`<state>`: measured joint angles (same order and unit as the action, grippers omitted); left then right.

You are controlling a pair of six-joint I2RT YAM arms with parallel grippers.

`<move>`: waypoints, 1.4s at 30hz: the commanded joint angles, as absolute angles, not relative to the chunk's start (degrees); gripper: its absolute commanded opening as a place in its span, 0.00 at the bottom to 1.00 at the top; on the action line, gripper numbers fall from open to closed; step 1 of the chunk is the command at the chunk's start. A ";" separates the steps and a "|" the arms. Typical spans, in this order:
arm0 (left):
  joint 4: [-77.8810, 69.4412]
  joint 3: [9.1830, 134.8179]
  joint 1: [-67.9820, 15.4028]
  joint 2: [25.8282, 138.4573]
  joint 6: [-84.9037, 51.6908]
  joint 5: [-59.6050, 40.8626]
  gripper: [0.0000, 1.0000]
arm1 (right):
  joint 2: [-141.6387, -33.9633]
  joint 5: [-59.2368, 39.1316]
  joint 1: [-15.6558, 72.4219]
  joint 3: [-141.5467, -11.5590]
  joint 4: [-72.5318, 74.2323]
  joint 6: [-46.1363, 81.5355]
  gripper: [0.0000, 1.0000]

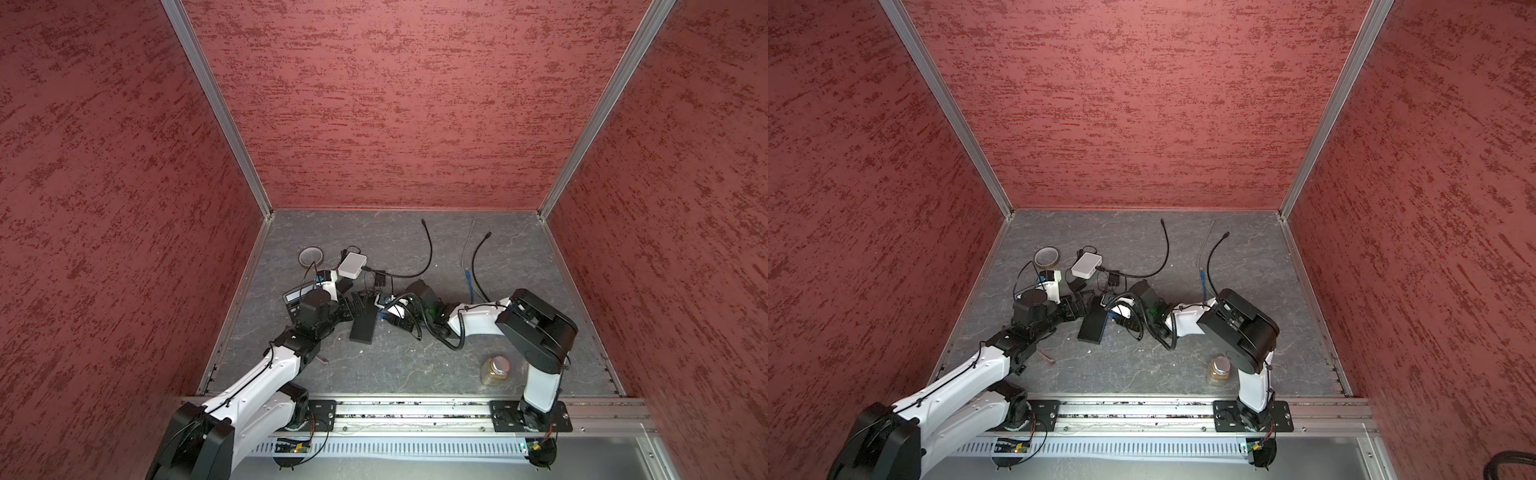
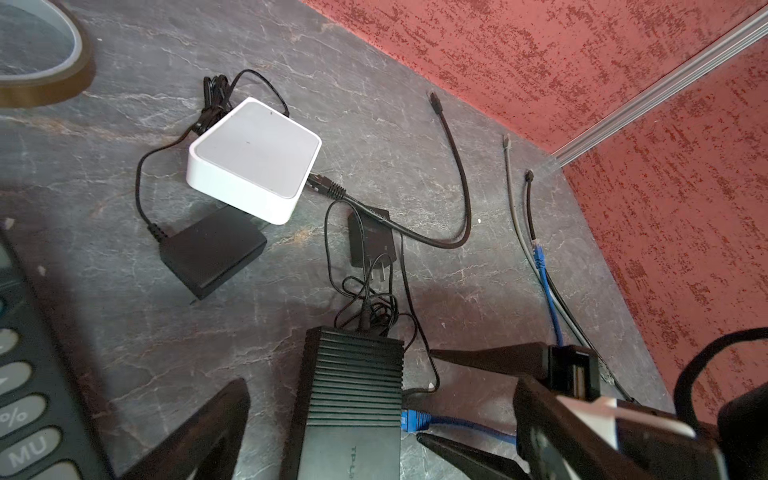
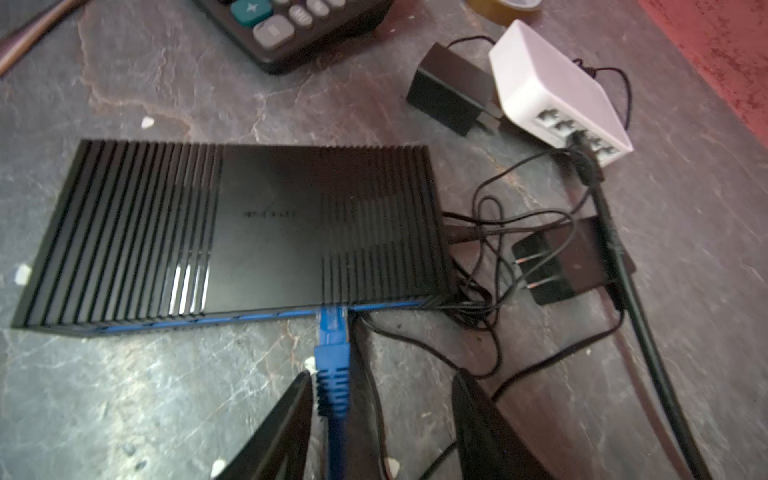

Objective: Insert the plug into the switch port

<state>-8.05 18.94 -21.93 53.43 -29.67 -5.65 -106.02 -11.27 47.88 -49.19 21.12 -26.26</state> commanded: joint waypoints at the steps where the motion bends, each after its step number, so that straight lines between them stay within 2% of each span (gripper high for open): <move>1: -6.98 18.72 -22.58 52.81 -29.54 -5.40 1.00 | -101.78 -10.45 46.78 -48.06 23.25 -21.09 0.61; 7: -7.29 19.67 -24.38 54.34 -28.45 -6.76 1.00 | -96.16 -6.35 43.66 -47.41 20.57 -12.77 0.64; 12: -6.23 22.23 -28.59 56.41 -26.17 -4.90 1.00 | -92.09 -0.32 38.65 -49.37 11.11 -2.06 0.64; 18: -5.87 24.61 -33.57 59.17 -24.68 -1.70 1.00 | -87.51 5.67 29.77 -48.28 4.99 9.54 0.62; 21: -7.56 24.35 -34.88 60.44 -25.58 -0.92 1.00 | -84.89 5.40 24.52 -46.72 4.74 13.15 0.63; 24: -8.35 24.09 -36.12 61.08 -26.27 0.54 0.99 | -84.05 6.20 20.24 -47.19 2.47 16.04 0.67; 30: -7.70 23.73 -37.66 59.66 -26.29 2.64 1.00 | -88.52 9.14 15.62 -52.74 -7.62 13.51 0.60; 37: -6.03 23.79 -38.14 57.96 -25.93 3.09 1.00 | -93.66 5.32 10.59 -53.14 -8.74 12.81 0.59; 42: -5.35 23.08 -38.22 56.81 -26.28 3.74 1.00 | -97.00 4.31 8.47 -54.34 -9.77 11.00 0.54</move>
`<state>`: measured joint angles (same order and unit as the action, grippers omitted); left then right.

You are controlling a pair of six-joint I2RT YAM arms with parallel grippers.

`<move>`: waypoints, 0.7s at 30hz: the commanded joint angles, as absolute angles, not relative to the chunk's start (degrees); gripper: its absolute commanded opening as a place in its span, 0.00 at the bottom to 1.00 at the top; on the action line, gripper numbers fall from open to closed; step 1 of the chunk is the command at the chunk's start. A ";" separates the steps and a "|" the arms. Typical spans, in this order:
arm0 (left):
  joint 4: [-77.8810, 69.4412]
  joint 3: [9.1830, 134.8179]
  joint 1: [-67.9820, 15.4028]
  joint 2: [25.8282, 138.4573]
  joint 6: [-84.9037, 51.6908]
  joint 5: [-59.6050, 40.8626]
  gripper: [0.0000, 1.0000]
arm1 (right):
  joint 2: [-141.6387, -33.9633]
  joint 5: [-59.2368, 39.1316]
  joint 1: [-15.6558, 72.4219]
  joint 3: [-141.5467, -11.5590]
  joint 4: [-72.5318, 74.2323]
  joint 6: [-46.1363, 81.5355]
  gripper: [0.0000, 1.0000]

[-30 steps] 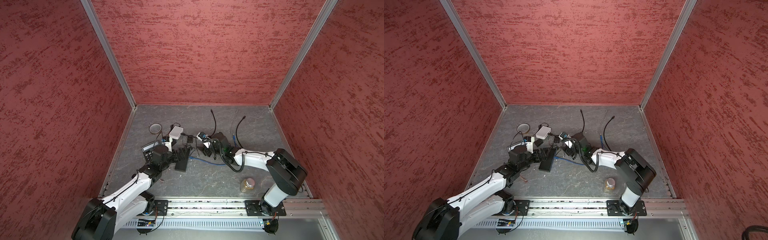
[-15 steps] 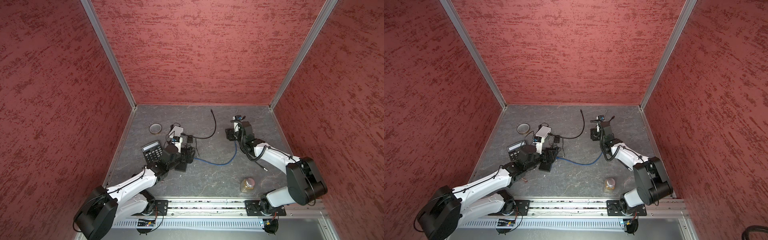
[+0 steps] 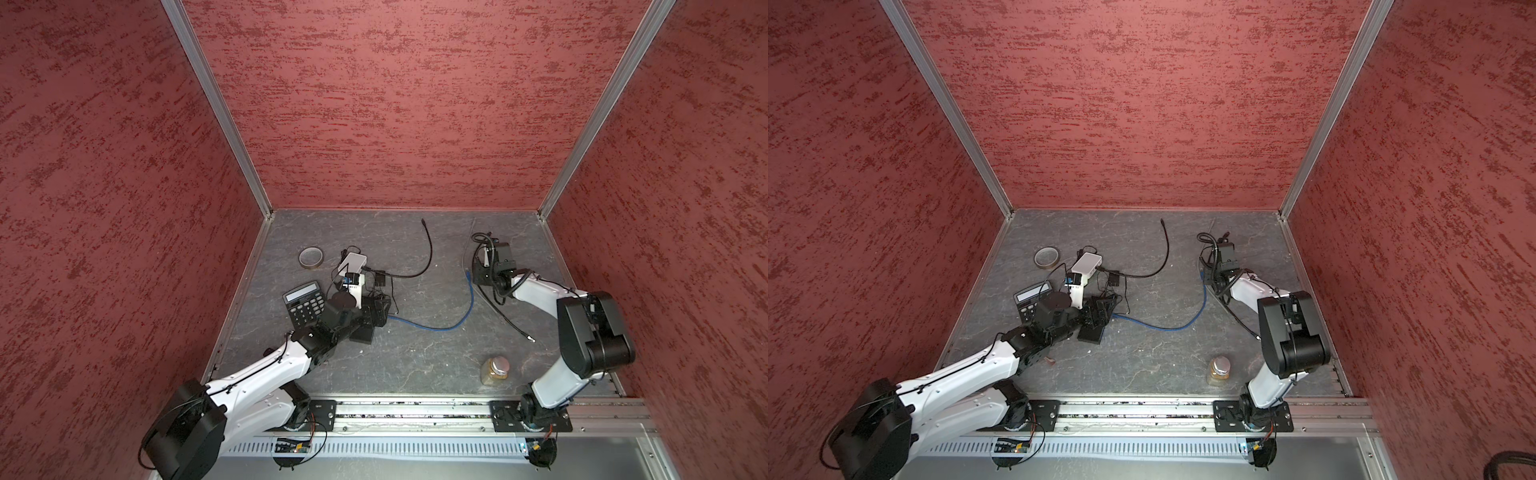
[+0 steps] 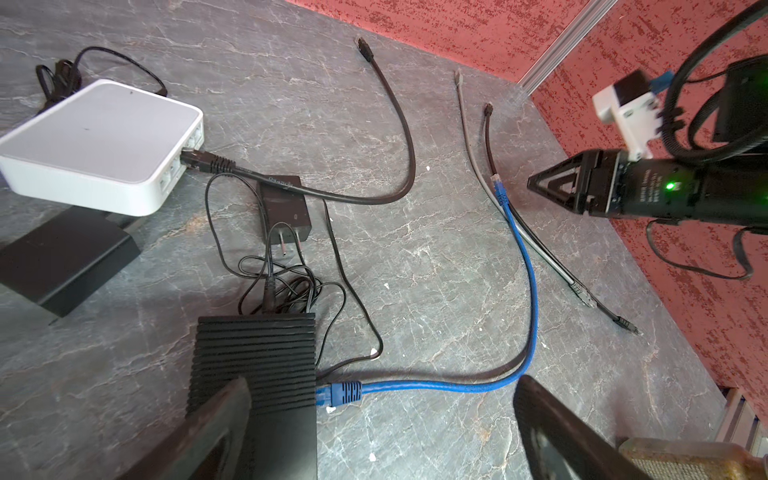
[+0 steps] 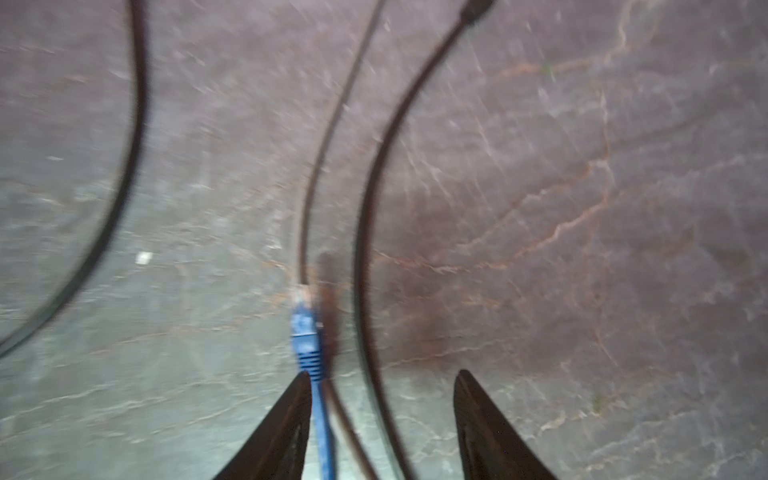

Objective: Insert the plug into the switch port

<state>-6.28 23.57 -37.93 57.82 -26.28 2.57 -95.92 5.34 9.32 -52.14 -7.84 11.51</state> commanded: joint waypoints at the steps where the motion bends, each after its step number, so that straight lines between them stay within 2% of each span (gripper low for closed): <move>1: -5.32 22.95 -38.26 56.65 -26.35 3.82 1.00 | -97.40 4.37 8.37 -54.71 -9.99 10.90 0.54; 12: -4.74 22.76 -38.40 55.94 -26.55 3.95 1.00 | -101.99 1.58 7.76 -58.46 -13.00 10.21 0.52; 21: -6.99 21.46 -38.40 56.36 -26.48 3.74 1.00 | -106.11 2.10 7.79 -61.75 -17.29 10.32 0.41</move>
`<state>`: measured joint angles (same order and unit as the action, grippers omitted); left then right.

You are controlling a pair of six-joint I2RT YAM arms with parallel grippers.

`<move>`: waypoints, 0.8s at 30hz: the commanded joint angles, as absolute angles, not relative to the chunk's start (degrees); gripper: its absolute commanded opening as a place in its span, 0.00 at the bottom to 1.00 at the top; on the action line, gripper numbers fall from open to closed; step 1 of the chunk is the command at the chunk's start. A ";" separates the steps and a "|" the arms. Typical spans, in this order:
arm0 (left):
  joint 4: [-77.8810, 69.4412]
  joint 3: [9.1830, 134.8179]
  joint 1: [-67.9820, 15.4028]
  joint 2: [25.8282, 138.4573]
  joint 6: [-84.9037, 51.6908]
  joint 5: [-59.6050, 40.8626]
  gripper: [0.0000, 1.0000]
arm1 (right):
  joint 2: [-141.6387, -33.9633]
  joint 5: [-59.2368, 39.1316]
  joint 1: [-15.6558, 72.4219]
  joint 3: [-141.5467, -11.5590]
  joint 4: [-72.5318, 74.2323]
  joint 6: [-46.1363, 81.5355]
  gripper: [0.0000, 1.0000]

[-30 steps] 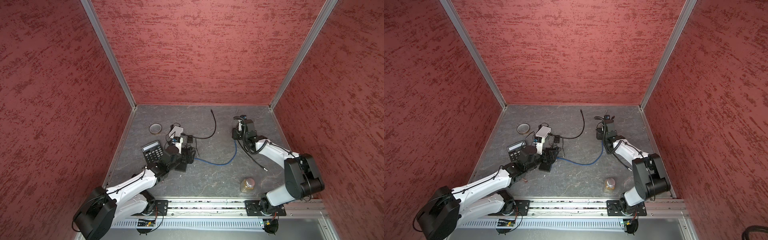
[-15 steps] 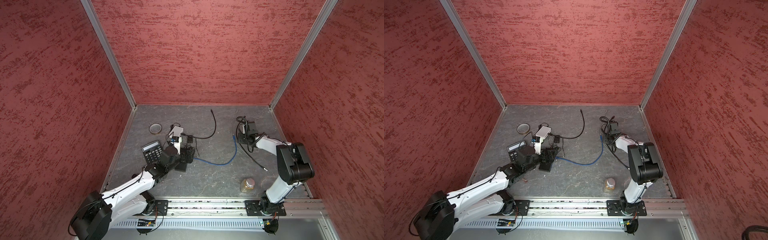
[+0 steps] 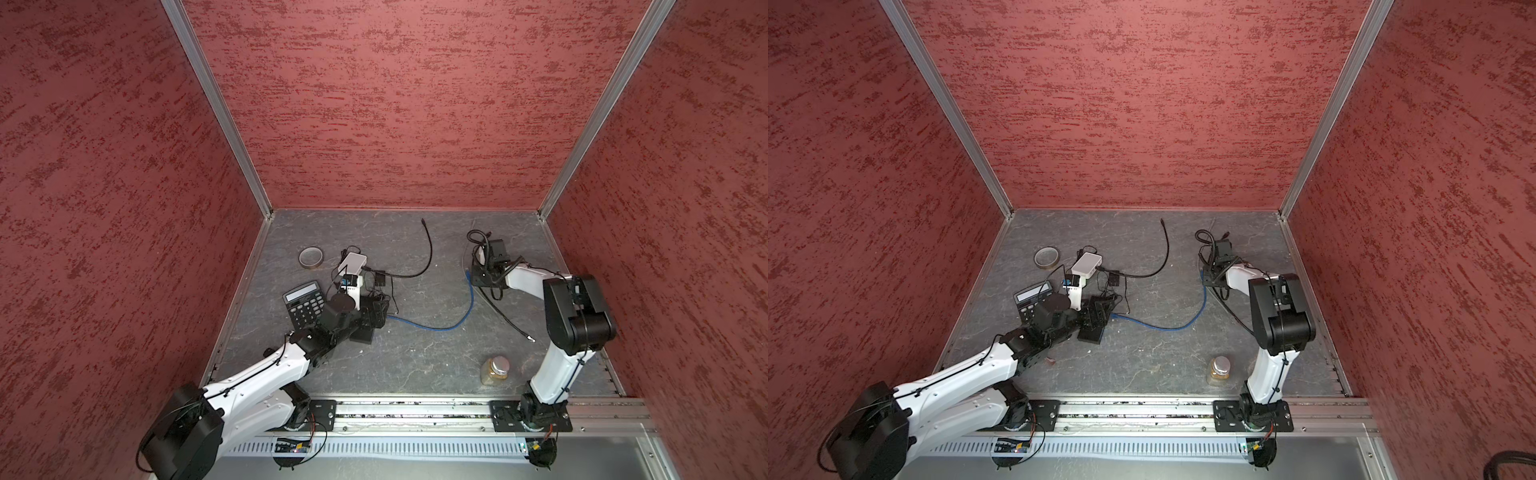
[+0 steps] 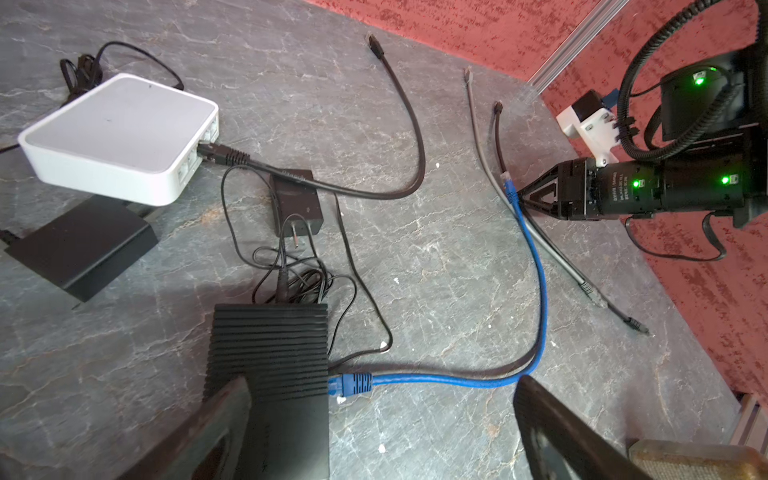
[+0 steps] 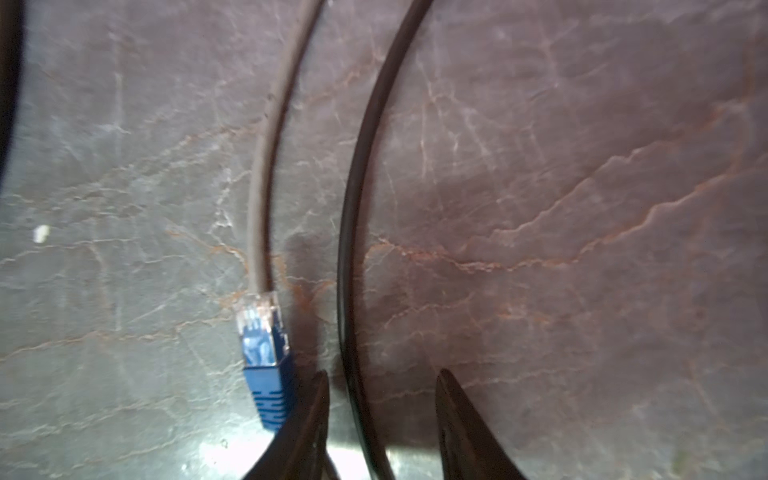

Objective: Insert the plug into the switch port

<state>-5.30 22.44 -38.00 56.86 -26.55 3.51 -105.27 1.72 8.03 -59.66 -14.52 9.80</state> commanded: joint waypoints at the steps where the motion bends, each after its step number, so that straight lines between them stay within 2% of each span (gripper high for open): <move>1: -7.01 21.46 -38.34 56.43 -26.30 3.71 1.00 | -106.38 2.28 7.74 -62.00 -17.46 10.44 0.40; 13: -9.38 20.46 -38.14 55.57 -23.48 3.87 1.00 | -111.27 4.15 7.77 -66.42 -22.05 9.81 0.26; 21: -11.58 19.32 -37.35 54.67 -21.64 3.48 0.99 | -111.83 4.66 7.76 -68.14 -21.91 6.74 0.03; 24: -13.57 18.50 -37.08 54.92 -21.32 2.86 1.00 | -110.86 4.79 7.80 -69.42 -21.87 4.92 0.00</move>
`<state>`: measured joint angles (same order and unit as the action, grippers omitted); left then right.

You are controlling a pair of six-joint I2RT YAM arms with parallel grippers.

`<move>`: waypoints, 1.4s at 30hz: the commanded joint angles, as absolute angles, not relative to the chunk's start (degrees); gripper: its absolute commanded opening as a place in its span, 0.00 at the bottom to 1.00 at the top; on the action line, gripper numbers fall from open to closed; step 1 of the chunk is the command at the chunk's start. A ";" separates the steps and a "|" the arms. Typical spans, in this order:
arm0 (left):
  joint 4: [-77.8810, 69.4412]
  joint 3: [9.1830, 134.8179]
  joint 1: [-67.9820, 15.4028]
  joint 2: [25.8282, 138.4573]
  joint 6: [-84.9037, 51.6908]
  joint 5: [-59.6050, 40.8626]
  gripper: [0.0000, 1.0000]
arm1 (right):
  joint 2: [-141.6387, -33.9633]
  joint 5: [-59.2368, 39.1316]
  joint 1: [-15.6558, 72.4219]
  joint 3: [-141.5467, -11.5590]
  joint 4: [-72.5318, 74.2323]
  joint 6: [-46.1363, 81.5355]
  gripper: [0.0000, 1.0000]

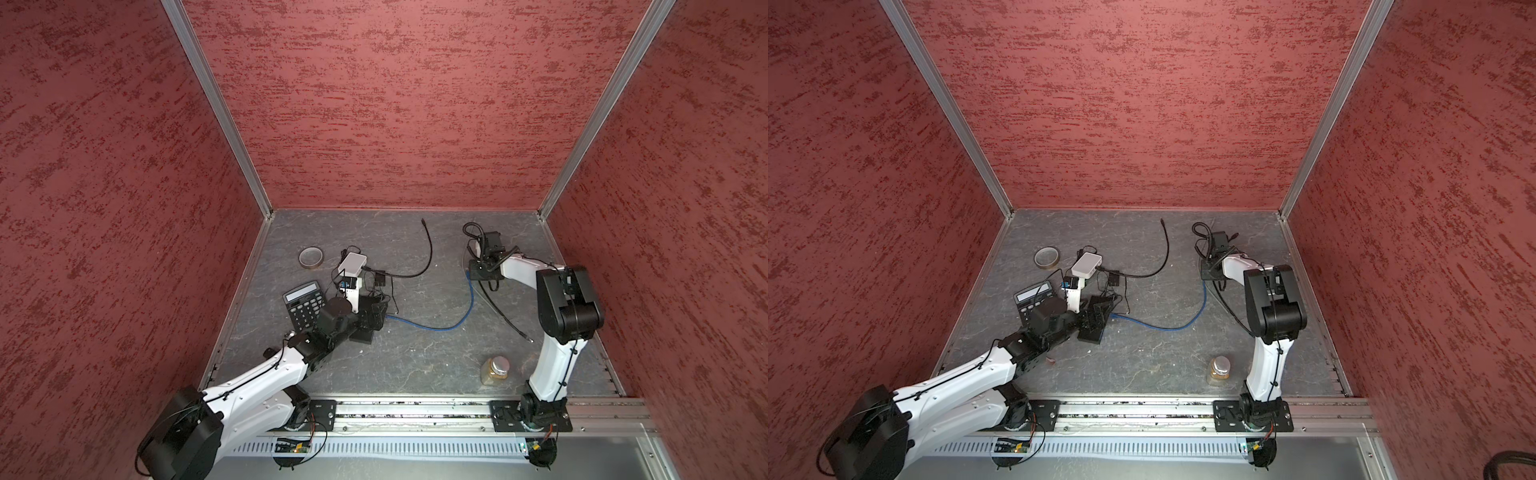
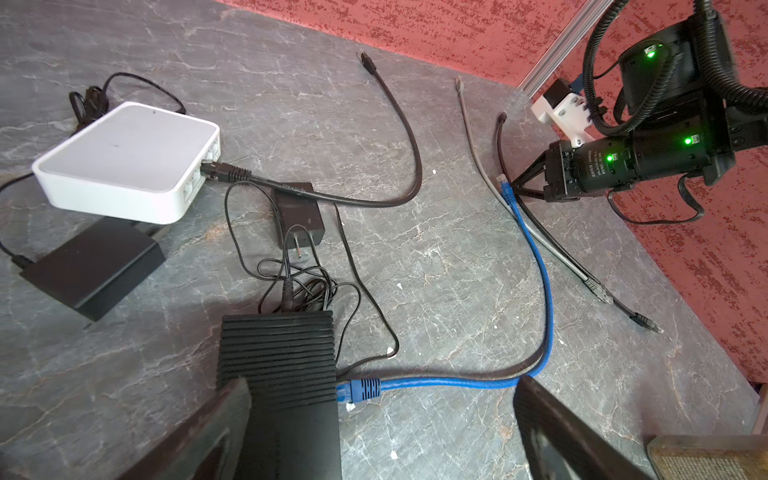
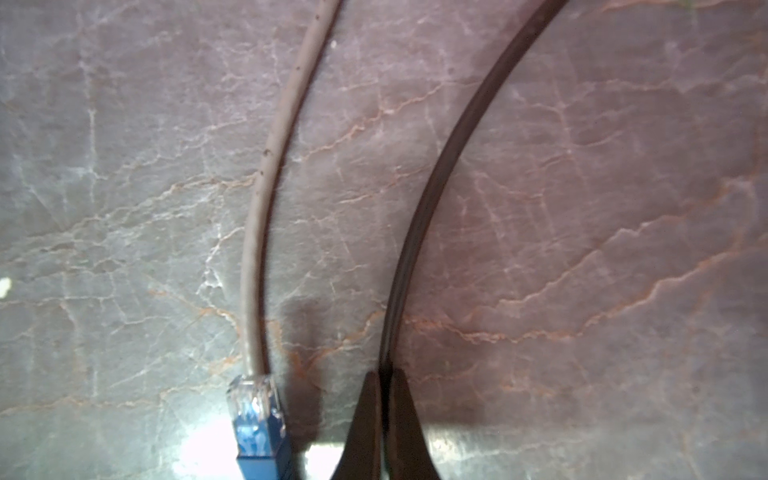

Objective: Insert the plug into the switch port

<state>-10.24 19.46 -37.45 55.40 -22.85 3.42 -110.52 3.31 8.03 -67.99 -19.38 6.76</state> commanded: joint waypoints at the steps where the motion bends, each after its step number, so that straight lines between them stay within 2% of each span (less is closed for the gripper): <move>1: -14.01 18.35 -36.99 55.01 -21.22 2.66 1.00 | -110.59 4.98 7.79 -70.05 -22.04 4.60 0.00; 11: -15.02 19.07 -36.74 57.04 -19.86 1.63 1.00 | -106.29 6.33 7.74 -79.18 -31.07 5.48 0.00; 20: -16.60 19.16 -36.74 58.53 -20.29 0.37 1.00 | -103.21 -0.67 7.76 -80.64 -32.39 9.40 0.00; 26: -16.79 18.73 -36.82 58.45 -20.39 0.31 1.00 | -107.81 -2.10 7.80 -80.63 -30.14 9.32 0.00; 38: -16.96 17.78 -36.60 58.88 -19.95 1.01 1.00 | -118.33 -3.16 7.79 -88.96 -31.80 9.32 0.00; 42: -16.72 17.79 -36.53 58.81 -19.85 0.66 1.00 | -118.23 -2.77 7.78 -89.08 -33.72 8.39 0.14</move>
<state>-15.27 18.61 -36.91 58.63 -20.71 0.97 -118.74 -2.61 8.03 -87.83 -31.24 8.32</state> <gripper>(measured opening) 0.996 0.130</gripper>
